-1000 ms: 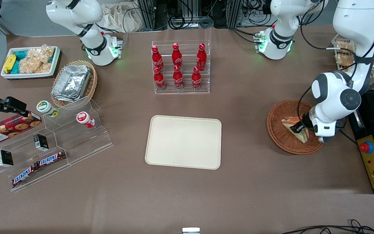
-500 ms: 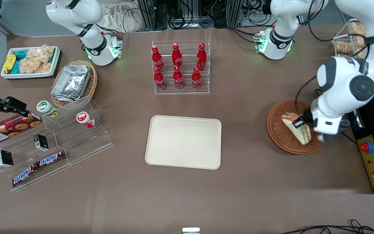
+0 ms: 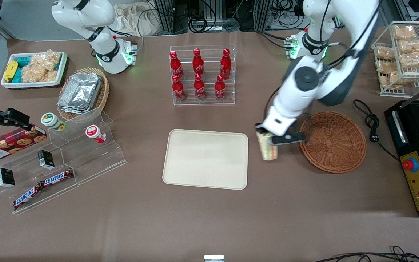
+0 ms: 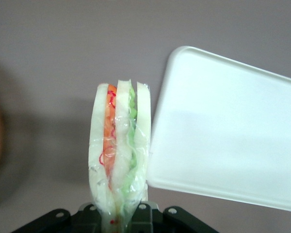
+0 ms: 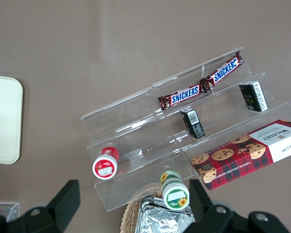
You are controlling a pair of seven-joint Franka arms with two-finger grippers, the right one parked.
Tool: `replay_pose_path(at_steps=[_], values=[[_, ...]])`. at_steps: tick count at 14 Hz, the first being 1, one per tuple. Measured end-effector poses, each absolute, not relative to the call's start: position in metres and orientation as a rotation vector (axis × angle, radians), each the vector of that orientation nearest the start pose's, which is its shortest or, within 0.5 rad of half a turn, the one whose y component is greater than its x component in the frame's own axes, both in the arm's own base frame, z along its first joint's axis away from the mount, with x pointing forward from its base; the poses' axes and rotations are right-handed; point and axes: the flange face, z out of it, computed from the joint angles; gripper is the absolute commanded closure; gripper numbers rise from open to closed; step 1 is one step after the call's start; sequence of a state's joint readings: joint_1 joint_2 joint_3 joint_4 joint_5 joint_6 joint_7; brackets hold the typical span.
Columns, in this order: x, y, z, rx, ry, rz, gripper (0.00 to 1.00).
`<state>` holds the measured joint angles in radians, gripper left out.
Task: Place sandwich from basket to tray
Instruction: 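Carry the sandwich with the left gripper over the cream tray, then lower the sandwich onto the tray and open the left gripper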
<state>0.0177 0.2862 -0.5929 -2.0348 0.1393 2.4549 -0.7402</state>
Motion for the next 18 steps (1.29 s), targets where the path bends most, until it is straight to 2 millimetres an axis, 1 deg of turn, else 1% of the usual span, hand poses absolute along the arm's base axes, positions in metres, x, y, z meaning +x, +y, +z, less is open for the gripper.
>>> replay_pose_path(at_steps=[1,2,3,4,5,6,7,9,10,11,12,13,14,15,16,18], values=[[0.514,-0.335,0.324,-3.309,-0.081,-0.206,1.0],[0.514,-0.346,0.304,-3.311,-0.011,-0.207,1.0],[0.516,-0.353,0.288,-3.309,0.051,-0.205,0.91],[0.521,-0.36,0.276,-3.305,0.101,-0.205,0.72],[0.527,-0.365,0.268,-3.303,0.136,-0.21,0.49],[0.533,-0.368,0.259,-3.303,0.158,-0.211,0.37],[0.538,-0.37,0.252,-3.306,0.167,-0.208,0.28],[0.543,-0.375,0.243,-3.316,0.173,-0.197,0.01],[0.544,-0.377,0.243,-3.321,0.152,-0.196,0.01],[0.546,-0.378,0.247,-3.328,0.092,-0.205,0.01],[0.553,-0.377,0.255,-3.338,0.012,-0.227,0.01],[0.564,-0.373,0.268,-3.346,-0.078,-0.265,0.01],[0.576,-0.365,0.285,-3.349,-0.159,-0.316,0.01],[0.589,-0.35,0.306,-3.338,-0.225,-0.371,0.01],[0.6,-0.331,0.328,-3.311,-0.277,-0.413,0.01],[0.615,-0.291,0.369,-3.244,-0.364,-0.474,0.01]])
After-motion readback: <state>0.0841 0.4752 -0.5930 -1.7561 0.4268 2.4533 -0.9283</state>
